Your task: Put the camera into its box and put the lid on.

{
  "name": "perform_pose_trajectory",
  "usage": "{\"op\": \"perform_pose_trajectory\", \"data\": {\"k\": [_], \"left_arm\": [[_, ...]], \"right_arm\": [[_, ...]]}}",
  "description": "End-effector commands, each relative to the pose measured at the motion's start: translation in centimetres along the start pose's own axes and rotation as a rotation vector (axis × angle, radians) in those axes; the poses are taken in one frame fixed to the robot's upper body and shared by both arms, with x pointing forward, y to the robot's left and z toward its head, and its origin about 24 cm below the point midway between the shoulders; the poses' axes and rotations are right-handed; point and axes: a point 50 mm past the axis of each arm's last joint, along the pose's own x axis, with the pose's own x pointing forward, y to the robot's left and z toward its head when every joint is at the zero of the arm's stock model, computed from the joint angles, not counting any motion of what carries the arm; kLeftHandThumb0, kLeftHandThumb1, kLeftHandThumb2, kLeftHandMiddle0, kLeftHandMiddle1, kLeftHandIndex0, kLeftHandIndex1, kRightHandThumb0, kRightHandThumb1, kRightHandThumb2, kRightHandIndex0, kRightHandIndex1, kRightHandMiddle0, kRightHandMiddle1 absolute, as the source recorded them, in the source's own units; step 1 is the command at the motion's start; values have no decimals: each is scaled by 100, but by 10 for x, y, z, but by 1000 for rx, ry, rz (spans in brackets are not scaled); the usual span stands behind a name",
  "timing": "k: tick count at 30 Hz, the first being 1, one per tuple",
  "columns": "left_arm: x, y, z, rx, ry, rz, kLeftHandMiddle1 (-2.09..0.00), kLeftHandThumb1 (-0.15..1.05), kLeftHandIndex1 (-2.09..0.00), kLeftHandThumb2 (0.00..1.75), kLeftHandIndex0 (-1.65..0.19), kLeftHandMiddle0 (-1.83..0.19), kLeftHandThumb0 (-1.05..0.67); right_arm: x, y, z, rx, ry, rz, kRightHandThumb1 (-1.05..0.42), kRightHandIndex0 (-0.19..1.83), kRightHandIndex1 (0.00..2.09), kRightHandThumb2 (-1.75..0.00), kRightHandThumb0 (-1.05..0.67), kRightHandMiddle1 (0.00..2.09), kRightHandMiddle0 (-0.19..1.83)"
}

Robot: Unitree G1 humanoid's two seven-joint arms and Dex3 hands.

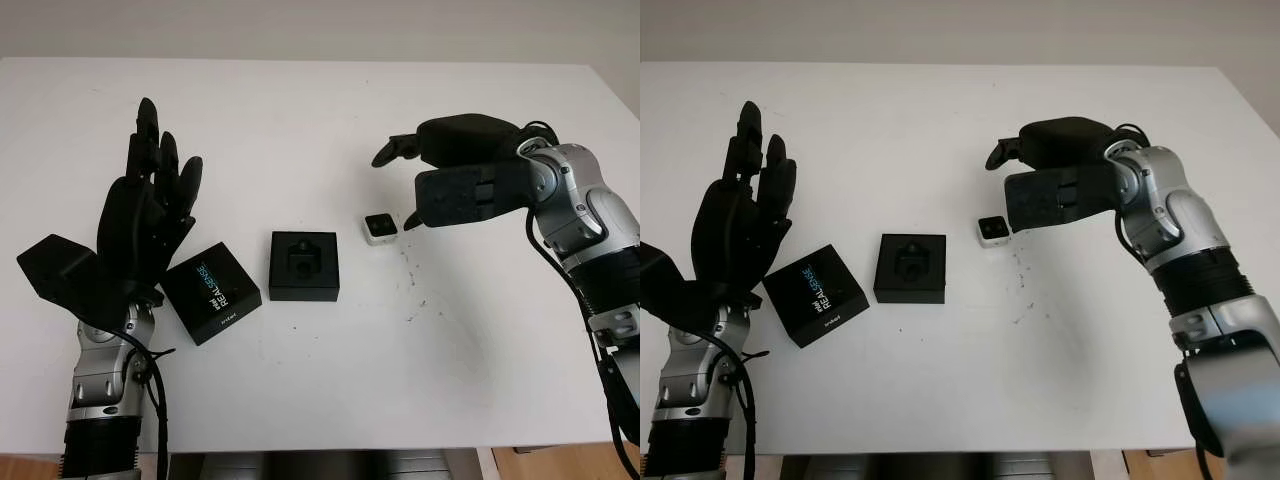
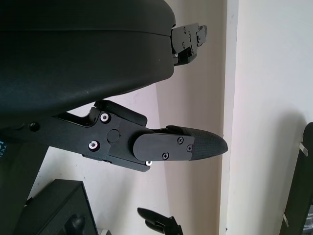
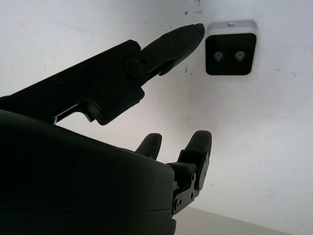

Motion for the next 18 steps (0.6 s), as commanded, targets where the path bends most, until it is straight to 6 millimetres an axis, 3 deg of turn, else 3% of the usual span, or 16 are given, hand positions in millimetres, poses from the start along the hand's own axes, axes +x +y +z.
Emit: {"op": "perform_pose_trajectory", "data": {"k": [1, 4, 9, 14, 18], "left_arm": [[0, 0, 3, 7, -14, 0, -2, 105, -1, 35, 18, 19, -58], [0, 1, 4, 22, -13, 5, -3, 105, -2, 35, 17, 19, -59], [-1, 1, 3, 26, -11, 17, -4, 105, -2, 35, 15, 17, -59], [-1, 0, 3, 13, -9, 4, -3, 105, -2, 35, 17, 19, -59], [-1, 1, 2, 6, -11, 7, -3, 105, -1, 34, 17, 19, -58]], "right_arm": [[-1, -10, 2, -43, -6, -27, -80, -18, 138, -6, -67, 109, 2], [0, -8, 2, -67, -12, -21, -81, -14, 116, -6, -69, 113, -3], [1, -2, 3, -81, -9, 3, -85, 8, 29, -5, -69, 104, -4], [2, 5, 6, -78, -30, -17, -86, 11, 12, -5, -66, 104, -3], [3, 15, 7, -82, -75, -59, -88, 14, 7, -6, -63, 123, -15]]}}
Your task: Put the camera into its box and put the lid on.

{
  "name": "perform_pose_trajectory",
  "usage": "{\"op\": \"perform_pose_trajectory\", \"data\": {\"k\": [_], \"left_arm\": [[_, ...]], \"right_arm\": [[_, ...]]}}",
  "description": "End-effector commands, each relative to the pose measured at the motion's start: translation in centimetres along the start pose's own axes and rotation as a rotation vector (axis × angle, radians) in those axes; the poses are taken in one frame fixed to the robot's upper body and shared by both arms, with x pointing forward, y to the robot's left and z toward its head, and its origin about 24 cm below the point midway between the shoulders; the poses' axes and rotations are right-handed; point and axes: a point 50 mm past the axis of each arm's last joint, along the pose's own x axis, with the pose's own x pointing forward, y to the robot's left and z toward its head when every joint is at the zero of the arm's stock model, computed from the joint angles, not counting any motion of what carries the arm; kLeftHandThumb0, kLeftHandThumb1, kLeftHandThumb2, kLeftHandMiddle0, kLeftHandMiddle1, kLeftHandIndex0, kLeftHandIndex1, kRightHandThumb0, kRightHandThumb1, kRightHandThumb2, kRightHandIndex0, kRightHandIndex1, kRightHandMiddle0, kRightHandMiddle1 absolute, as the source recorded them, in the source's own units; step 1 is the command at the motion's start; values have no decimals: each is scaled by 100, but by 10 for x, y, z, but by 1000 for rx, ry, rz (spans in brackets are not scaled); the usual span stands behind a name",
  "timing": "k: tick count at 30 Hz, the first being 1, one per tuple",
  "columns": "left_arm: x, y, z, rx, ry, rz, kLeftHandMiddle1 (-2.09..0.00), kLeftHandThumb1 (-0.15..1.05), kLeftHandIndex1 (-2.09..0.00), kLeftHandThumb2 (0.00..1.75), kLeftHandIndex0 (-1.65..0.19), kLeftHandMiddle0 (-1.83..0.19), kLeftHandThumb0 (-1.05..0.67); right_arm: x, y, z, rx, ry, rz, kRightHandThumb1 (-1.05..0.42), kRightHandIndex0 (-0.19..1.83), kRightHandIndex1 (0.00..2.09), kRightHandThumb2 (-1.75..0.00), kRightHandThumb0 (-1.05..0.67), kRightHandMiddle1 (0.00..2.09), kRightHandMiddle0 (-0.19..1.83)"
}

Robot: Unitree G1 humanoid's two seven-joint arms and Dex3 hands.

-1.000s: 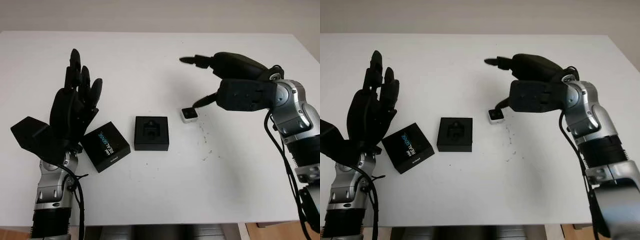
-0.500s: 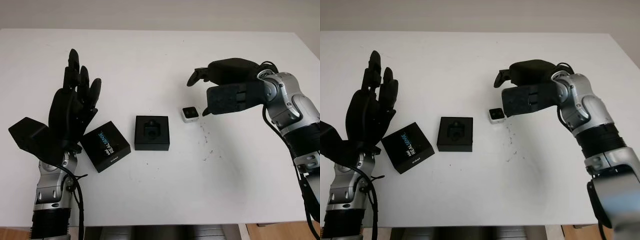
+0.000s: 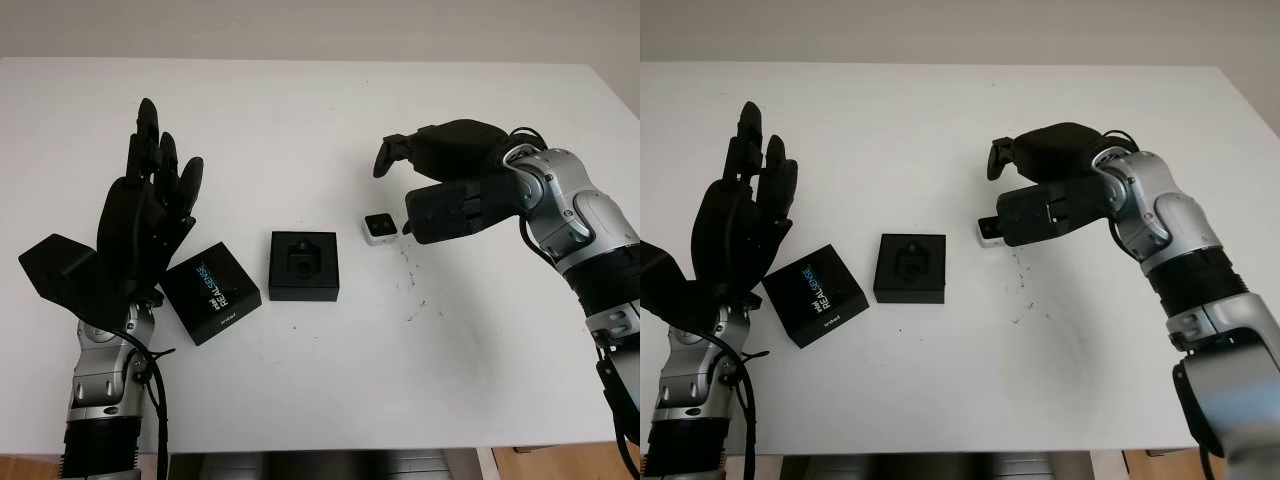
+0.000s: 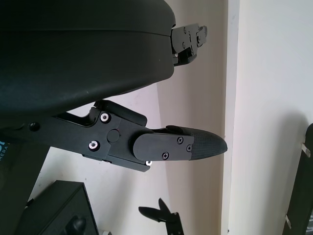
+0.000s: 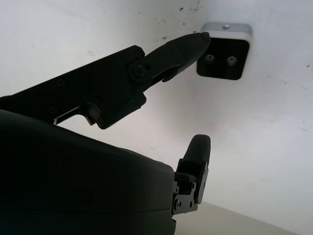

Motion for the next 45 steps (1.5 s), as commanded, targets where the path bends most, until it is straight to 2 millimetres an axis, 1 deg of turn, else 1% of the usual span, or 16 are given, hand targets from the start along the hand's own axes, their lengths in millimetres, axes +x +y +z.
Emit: {"op": "perform_pose_trajectory", "data": {"k": [1, 7, 12, 16, 20, 24, 31, 45], "left_arm": [[-1, 1, 3, 2, -15, 2, -3, 105, -1, 34, 17, 19, -58], [-1, 2, 3, 17, -7, 13, -4, 105, -1, 34, 17, 18, -59], [-2, 4, 3, 16, -12, 10, -4, 105, -1, 34, 17, 19, -59], [-2, 4, 3, 21, -12, 16, -5, 105, -1, 33, 16, 19, -60], [-2, 4, 2, 15, -10, 22, -5, 105, -2, 32, 15, 18, -60], [-2, 4, 3, 10, -9, 23, -6, 105, -2, 32, 14, 17, -60], [-2, 4, 2, 19, -7, 18, -5, 105, -1, 33, 16, 19, -61], [-3, 5, 1, 31, -11, 37, -4, 105, -1, 33, 15, 17, -61]], "right_arm": [[-1, 9, -1, 7, -6, -3, -88, 14, 7, -6, -63, 122, -15], [-3, 22, -2, 74, -37, -80, -89, 17, 7, -5, -60, 124, -11], [-8, 32, -1, 101, -64, -144, -88, 21, 8, -5, -60, 135, -8], [-10, 38, -1, 105, -50, -142, -88, 21, 8, -6, -61, 139, -9], [-11, 41, -2, 109, -27, -124, -89, 19, 6, -6, -61, 135, -10], [-11, 43, -2, 119, -23, -130, -88, 20, 6, -5, -61, 131, -6], [-9, 46, -3, 130, -5, -103, -89, 19, 5, -5, -61, 124, -5], [-3, 48, -5, 162, -4, -94, -89, 19, 6, -5, -58, 123, -4]]}}
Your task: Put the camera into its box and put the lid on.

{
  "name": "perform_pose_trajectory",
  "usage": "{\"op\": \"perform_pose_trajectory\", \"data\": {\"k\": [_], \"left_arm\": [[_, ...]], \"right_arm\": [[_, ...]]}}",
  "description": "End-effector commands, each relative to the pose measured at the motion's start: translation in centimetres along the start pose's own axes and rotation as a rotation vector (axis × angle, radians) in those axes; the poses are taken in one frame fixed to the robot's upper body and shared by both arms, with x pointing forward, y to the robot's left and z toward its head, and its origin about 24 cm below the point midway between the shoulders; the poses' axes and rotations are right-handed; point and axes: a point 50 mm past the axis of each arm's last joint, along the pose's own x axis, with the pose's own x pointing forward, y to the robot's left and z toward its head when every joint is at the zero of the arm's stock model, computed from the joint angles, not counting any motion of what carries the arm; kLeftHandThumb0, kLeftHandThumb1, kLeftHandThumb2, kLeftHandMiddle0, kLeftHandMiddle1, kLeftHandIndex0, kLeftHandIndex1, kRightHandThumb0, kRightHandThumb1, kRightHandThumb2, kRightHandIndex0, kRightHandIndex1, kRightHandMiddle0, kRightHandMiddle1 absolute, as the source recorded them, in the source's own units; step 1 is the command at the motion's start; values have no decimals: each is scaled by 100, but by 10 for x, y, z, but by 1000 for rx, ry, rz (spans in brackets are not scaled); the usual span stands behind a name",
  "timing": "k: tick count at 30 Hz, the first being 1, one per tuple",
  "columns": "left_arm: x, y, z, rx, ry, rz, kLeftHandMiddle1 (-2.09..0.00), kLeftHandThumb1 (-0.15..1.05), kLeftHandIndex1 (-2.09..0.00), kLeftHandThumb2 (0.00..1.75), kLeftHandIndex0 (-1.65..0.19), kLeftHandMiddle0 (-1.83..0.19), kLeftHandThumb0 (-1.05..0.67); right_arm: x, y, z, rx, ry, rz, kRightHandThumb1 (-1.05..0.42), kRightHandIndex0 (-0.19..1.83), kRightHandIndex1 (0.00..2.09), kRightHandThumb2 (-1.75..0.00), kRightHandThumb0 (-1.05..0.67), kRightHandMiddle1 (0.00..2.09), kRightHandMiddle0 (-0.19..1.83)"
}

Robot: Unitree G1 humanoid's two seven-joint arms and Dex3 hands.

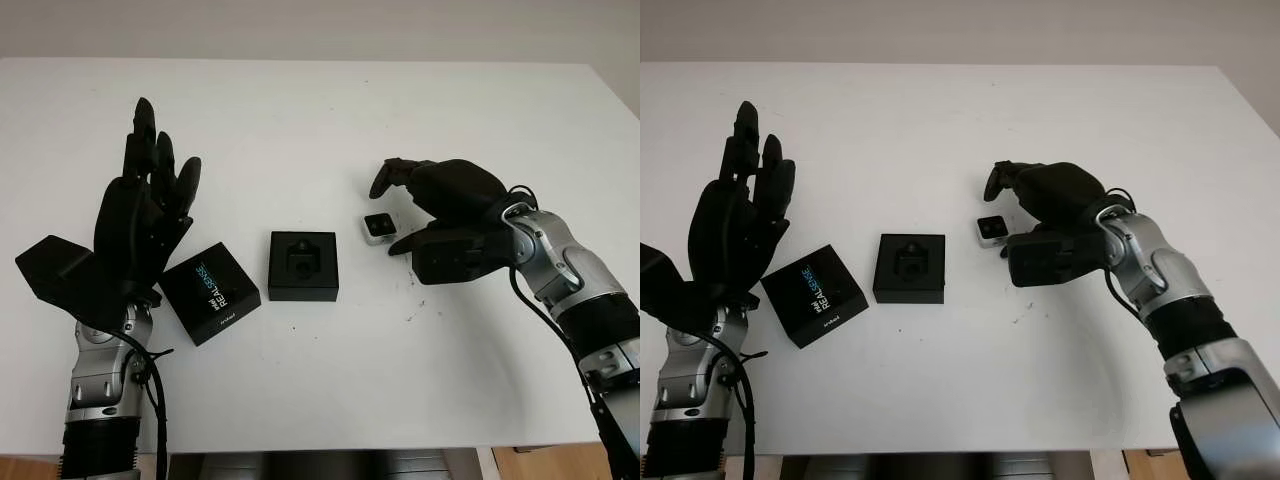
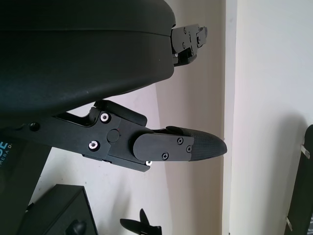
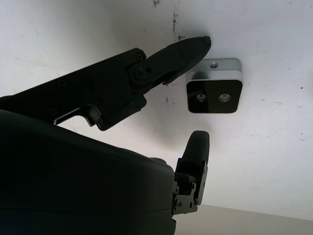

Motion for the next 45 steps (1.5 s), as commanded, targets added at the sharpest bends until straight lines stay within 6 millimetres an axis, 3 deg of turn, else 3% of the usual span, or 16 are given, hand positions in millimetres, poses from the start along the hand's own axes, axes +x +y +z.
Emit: {"op": "perform_pose_trajectory", "data": {"k": [1, 23, 34, 45], "left_arm": [[-2, 2, 0, 20, -3, 14, -4, 105, -1, 33, 14, 17, -61], [-3, 2, 0, 26, -1, 10, -5, 105, 0, 33, 15, 18, -61], [-3, 1, 0, 8, -7, 5, -4, 105, 0, 33, 16, 19, -59], [-3, 2, -1, 8, 1, 16, -4, 105, -1, 33, 14, 17, -60]], "right_arm": [[3, -4, 3, 14, -13, -22, -89, 19, 6, -5, -58, 123, -3], [5, 5, 3, 15, -25, -27, -93, 24, 7, -6, -54, 136, 9], [2, 6, 1, -1, -72, -69, -93, 39, 12, -6, -43, 172, 32], [3, 7, 1, 2, -93, -108, -96, 45, 13, -5, -44, 193, 33]]}}
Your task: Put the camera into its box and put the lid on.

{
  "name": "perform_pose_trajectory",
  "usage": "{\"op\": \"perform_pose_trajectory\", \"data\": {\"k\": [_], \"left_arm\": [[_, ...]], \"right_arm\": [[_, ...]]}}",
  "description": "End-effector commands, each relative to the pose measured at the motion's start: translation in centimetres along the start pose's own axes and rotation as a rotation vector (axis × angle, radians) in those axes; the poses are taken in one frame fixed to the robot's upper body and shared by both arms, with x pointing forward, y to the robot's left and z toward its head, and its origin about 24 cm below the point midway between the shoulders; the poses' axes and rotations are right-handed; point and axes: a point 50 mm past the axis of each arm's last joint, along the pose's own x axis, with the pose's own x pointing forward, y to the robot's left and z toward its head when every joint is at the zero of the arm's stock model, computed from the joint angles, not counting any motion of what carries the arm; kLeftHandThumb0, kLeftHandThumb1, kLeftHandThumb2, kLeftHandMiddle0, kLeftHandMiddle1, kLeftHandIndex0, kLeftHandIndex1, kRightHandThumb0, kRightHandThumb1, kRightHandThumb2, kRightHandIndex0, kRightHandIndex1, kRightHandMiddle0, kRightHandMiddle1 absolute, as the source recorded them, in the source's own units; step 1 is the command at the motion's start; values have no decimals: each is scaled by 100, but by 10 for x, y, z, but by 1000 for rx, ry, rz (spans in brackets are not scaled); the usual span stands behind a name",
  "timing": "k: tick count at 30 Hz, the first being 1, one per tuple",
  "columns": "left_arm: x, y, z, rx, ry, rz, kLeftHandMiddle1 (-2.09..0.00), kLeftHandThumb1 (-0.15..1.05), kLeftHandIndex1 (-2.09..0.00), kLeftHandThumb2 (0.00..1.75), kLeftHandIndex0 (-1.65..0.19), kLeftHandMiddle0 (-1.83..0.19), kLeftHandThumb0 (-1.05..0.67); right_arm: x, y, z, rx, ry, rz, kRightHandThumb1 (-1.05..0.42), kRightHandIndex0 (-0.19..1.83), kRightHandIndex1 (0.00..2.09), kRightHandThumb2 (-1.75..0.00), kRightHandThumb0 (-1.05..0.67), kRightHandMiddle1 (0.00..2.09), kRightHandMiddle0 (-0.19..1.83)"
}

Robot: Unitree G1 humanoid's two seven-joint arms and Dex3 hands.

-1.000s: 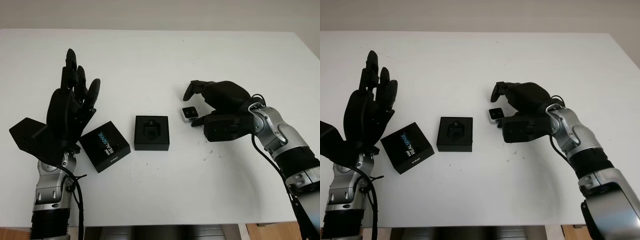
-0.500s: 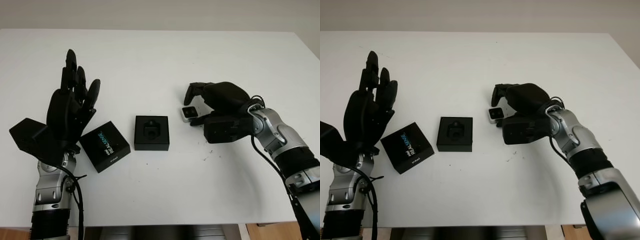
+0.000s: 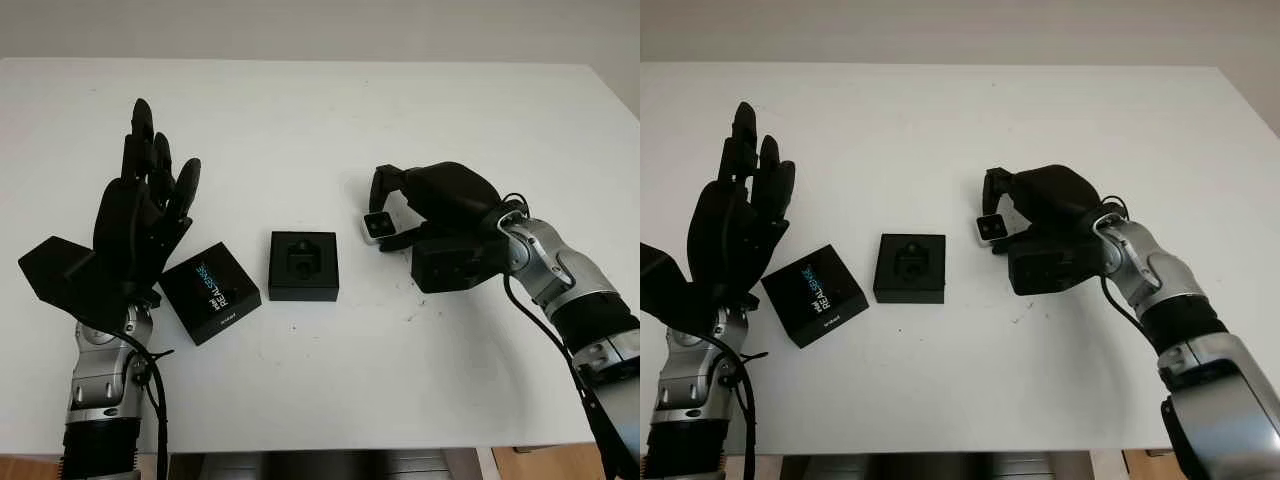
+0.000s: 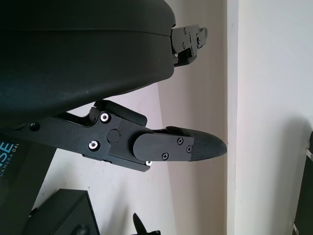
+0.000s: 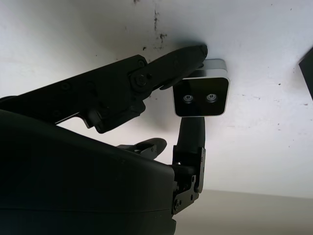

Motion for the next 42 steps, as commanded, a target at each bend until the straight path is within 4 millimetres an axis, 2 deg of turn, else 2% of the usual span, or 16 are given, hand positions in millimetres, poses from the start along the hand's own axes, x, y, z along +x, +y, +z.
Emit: {"op": "perform_pose_trajectory", "data": {"k": [1, 11, 23, 33, 42], "left_arm": [[-2, 1, 1, -15, -5, 3, -4, 105, 0, 32, 15, 18, -59], [-3, 1, 0, -11, -7, -8, -4, 105, 0, 33, 15, 19, -58], [-3, 1, 0, -3, 2, -12, -2, 105, 0, 32, 17, 19, -60], [-5, 1, 2, -1, -4, -14, -3, 105, -1, 31, 16, 18, -60], [-8, -1, 4, 8, 2, 4, -4, 105, -1, 31, 15, 17, -61]], "right_arm": [[1, -4, -1, -8, -4, -16, -96, 45, 13, -5, -44, 193, 33], [5, -6, -1, 229, 45, -56, -95, 43, 13, -5, -42, 190, 35], [5, -22, 7, 467, 59, -79, -97, 35, 8, -6, -44, 187, 34], [-3, -29, 27, 559, 20, -124, -99, 35, 7, -6, -50, 188, 34], [-16, -37, 60, 660, 47, -155, -99, 30, 5, -5, -48, 188, 32]]}}
